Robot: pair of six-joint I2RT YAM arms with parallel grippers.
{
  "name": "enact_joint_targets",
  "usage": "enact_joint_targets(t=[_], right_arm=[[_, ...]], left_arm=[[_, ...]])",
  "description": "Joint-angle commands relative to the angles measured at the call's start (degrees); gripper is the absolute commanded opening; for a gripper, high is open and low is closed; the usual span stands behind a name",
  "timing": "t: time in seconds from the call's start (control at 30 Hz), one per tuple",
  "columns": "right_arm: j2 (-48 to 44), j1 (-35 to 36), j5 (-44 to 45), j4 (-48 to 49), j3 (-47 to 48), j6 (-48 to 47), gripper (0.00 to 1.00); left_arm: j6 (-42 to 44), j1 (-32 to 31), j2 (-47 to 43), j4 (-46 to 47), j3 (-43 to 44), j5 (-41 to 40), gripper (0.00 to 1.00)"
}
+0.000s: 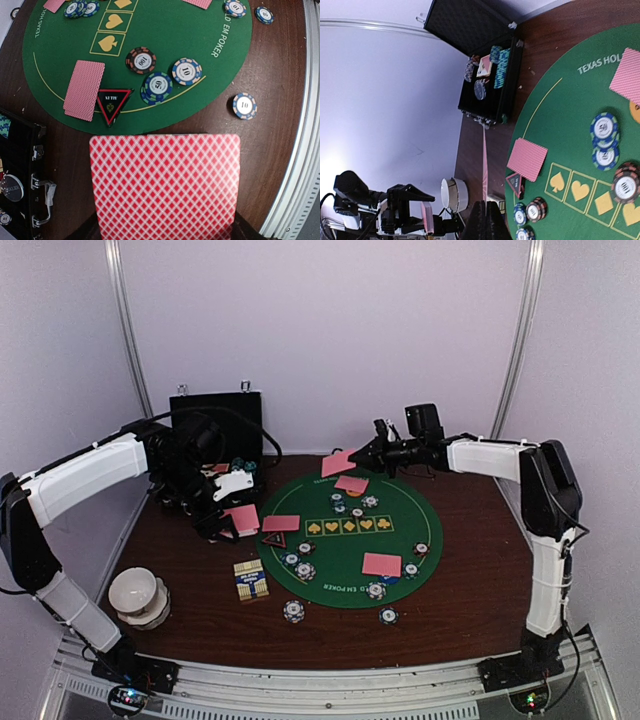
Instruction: Distribute texas hold em gaming equipment
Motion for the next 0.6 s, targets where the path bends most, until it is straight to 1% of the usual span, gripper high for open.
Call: enact_joint_targets(t=[0.0,0.2,0.33,0.57], right_arm=[[6.59,-2.20,2.79,-7.63,6.07,-5.57,0.00],[12.53,-4.28,6.67,-14.20,14.43,-9.69,0.00],[15.37,-4.92,8.86,-17.22,18.16,-11.71,0.00],[19.90,-6.24,10.75,-18.28,21.99,-11.68,0.00]], left_arm=[[0.86,0.19,-1.59,-0.12,0.98,0.53,0.00],[0.83,0.20,-1.88,-0.42,0.98,0.79,0.00],[0.91,0.19,-2.02,-0.52,0.81,1.00,0.00],[0.89,0.20,-2.06,-0.46,0.72,1.39,0.00]])
